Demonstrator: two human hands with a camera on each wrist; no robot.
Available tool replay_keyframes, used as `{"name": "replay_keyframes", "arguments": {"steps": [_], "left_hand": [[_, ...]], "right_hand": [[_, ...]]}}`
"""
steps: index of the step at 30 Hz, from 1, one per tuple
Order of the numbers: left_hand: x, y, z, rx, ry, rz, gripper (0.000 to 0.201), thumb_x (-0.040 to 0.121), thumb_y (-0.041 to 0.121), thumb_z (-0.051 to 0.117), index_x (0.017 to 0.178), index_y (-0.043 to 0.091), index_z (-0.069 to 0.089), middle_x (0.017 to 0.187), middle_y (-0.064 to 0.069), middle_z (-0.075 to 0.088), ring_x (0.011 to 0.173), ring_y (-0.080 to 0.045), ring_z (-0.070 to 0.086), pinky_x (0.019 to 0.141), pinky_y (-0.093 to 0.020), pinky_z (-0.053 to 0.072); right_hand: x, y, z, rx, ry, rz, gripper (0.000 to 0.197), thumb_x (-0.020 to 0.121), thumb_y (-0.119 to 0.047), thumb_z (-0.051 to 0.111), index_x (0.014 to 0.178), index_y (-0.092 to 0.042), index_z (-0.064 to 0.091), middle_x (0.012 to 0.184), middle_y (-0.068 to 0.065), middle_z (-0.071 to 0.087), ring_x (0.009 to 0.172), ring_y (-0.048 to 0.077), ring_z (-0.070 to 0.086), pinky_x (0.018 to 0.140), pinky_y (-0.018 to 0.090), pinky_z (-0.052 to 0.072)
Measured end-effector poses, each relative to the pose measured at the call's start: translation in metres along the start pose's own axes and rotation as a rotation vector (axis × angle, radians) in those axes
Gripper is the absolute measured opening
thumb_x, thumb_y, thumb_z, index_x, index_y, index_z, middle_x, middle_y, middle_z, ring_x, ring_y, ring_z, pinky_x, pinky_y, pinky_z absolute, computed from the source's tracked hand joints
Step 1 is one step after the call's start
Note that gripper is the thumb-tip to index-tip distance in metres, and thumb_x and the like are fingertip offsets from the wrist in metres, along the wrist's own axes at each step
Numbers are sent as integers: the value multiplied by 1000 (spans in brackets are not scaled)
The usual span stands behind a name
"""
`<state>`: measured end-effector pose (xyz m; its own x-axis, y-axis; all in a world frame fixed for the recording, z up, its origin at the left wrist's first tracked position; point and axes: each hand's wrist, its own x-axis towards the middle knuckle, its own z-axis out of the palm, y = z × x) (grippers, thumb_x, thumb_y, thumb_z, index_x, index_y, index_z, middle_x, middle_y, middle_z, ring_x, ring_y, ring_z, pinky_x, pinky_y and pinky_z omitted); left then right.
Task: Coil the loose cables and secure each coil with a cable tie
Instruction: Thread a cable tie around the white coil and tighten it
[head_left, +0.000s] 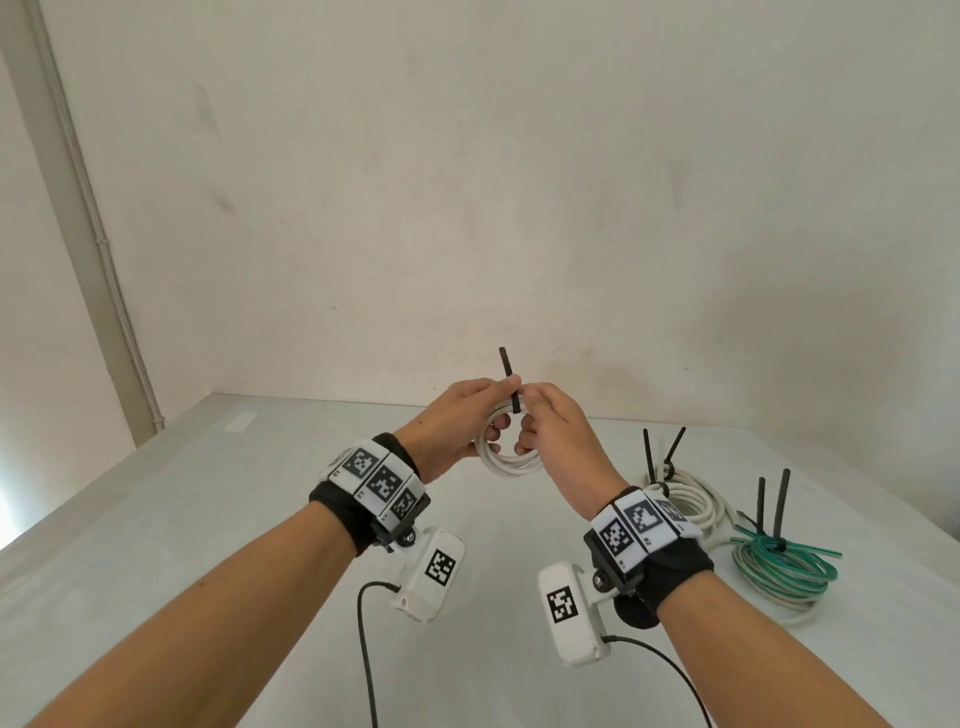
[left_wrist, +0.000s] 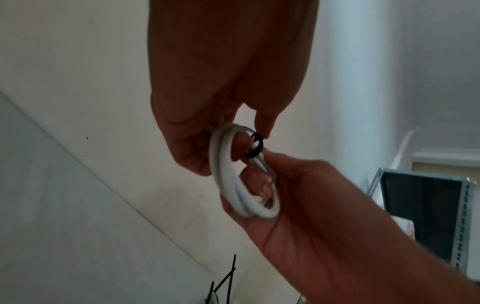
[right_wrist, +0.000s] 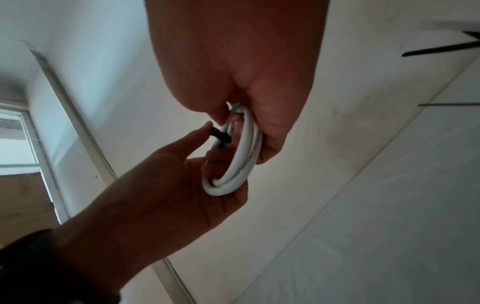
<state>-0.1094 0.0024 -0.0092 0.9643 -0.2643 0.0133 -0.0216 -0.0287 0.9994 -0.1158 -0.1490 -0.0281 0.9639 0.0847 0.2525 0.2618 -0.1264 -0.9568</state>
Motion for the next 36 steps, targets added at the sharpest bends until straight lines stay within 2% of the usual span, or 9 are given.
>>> {"name": "replay_keyframes", "arguments": {"steps": [7, 11, 14, 17, 19, 24, 26, 30, 36], "left_hand": [[-2, -2, 2, -34, 17, 145, 26, 103, 34, 61, 115, 21, 80, 73, 4, 44, 61, -11, 38, 58, -23, 41], [0, 5, -2, -19, 47, 186, 27, 103, 32, 62, 113, 14, 79, 73, 4, 43, 60, -11, 35, 56, -21, 32], [0, 11, -1, 64, 51, 207, 22, 102, 30, 64, 95, 15, 79, 69, 7, 45, 59, -11, 34, 54, -20, 31], [-3, 15, 0, 133, 33, 213, 25, 101, 30, 63, 91, 11, 76, 64, 10, 45, 58, -11, 35, 54, -20, 31], [-6, 17, -1, 113, 13, 207, 23, 102, 29, 63, 87, 17, 76, 66, 7, 43, 59, -12, 33, 55, -21, 29], [-13, 16, 0, -17, -74, 140, 19, 102, 22, 63, 97, 16, 81, 73, 3, 38, 60, -12, 29, 57, -25, 23], [-14, 12, 3, -40, -62, 105, 20, 101, 19, 63, 108, 7, 78, 72, 4, 39, 59, -12, 31, 56, -26, 23], [-14, 6, 9, -75, -41, 32, 14, 98, 19, 67, 95, 16, 81, 74, 1, 41, 58, -13, 31, 53, -25, 25], [-17, 8, 8, -46, -20, -59, 13, 96, 19, 70, 91, 16, 81, 74, 0, 48, 54, -12, 38, 48, -20, 33]], "right_hand": [[5, -3, 5, 242, 30, 172, 13, 109, -27, 44, 112, -16, 51, 80, 2, 48, 65, 15, 48, 73, 35, 44], [10, -17, -2, -35, 40, 54, 22, 106, -33, 47, 114, -22, 65, 106, -4, 68, 97, 13, 64, 93, 35, 48], [10, -38, -5, -66, 30, -55, 27, 104, -29, 49, 110, -22, 75, 103, -8, 74, 96, -2, 66, 89, 29, 48], [15, -48, -9, -199, 71, -222, 20, 99, -34, 63, 97, -26, 81, 94, -2, 76, 99, 23, 71, 90, 40, 56], [17, -49, -11, -247, 74, -283, 17, 96, -33, 67, 90, -28, 82, 91, -3, 74, 95, 26, 71, 92, 47, 57], [15, -54, -15, -281, 133, -362, 20, 100, -24, 66, 89, -18, 82, 93, -8, 72, 81, -3, 62, 72, 9, 45], [16, -49, -12, -316, 173, -335, 20, 98, -25, 67, 85, -22, 82, 91, -10, 73, 81, 0, 63, 76, 16, 48], [20, -38, -6, -222, 228, -203, 20, 94, -25, 71, 77, -27, 81, 77, -16, 73, 83, 13, 70, 84, 44, 62], [20, -31, -2, -202, 249, -146, 19, 92, -23, 73, 75, -24, 82, 73, -9, 73, 83, 18, 70, 81, 47, 63]]}}
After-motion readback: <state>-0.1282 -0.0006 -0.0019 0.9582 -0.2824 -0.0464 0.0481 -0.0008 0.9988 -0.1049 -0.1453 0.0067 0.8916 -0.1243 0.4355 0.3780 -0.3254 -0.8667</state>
